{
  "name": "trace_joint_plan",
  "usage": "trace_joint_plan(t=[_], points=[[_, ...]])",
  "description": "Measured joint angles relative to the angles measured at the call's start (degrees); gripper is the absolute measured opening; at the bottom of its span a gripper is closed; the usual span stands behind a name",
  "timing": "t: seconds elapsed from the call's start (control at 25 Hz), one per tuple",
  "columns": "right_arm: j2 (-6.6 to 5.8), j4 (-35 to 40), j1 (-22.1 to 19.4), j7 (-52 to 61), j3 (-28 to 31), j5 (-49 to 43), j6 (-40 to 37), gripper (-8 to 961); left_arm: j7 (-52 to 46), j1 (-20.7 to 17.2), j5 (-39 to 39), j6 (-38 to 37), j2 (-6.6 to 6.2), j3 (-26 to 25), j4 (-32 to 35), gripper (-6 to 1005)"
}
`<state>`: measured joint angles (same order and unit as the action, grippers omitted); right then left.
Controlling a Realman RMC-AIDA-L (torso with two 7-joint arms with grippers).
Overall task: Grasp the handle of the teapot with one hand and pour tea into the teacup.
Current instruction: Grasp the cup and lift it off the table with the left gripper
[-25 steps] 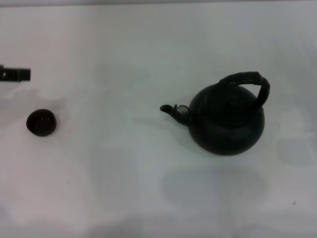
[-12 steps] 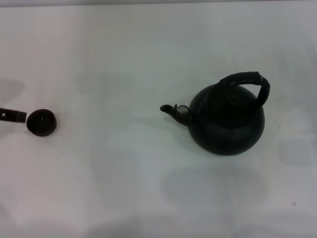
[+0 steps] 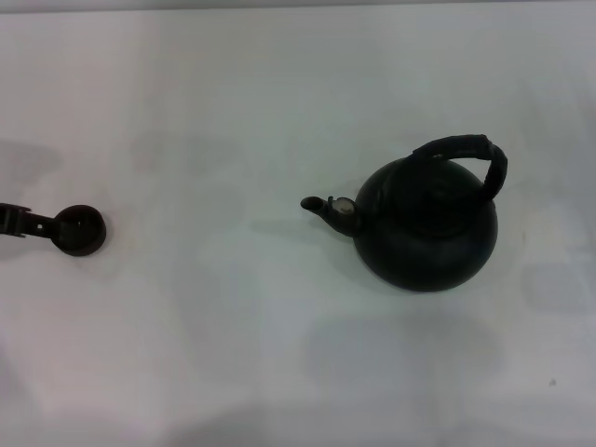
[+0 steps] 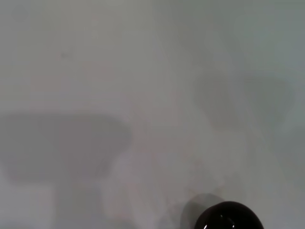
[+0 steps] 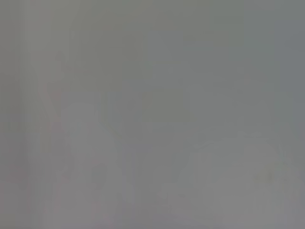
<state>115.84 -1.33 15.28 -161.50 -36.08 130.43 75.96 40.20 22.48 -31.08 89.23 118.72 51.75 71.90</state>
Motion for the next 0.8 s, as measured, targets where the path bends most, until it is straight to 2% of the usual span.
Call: trace_joint_plan(t=[0.56,0.8], points=[[0.0,0.0,0.1,0.1,-0.2,0.0,0.0,758,-0.2,4.3,2.1,-2.2,-0.03,2.4,-4.8,827],[0.0,0.0,0.0,0.0,0.0,0.0,0.0,757,-1.6,5.7,2.6,-3.1,-0.05,4.9,-6.3,817]])
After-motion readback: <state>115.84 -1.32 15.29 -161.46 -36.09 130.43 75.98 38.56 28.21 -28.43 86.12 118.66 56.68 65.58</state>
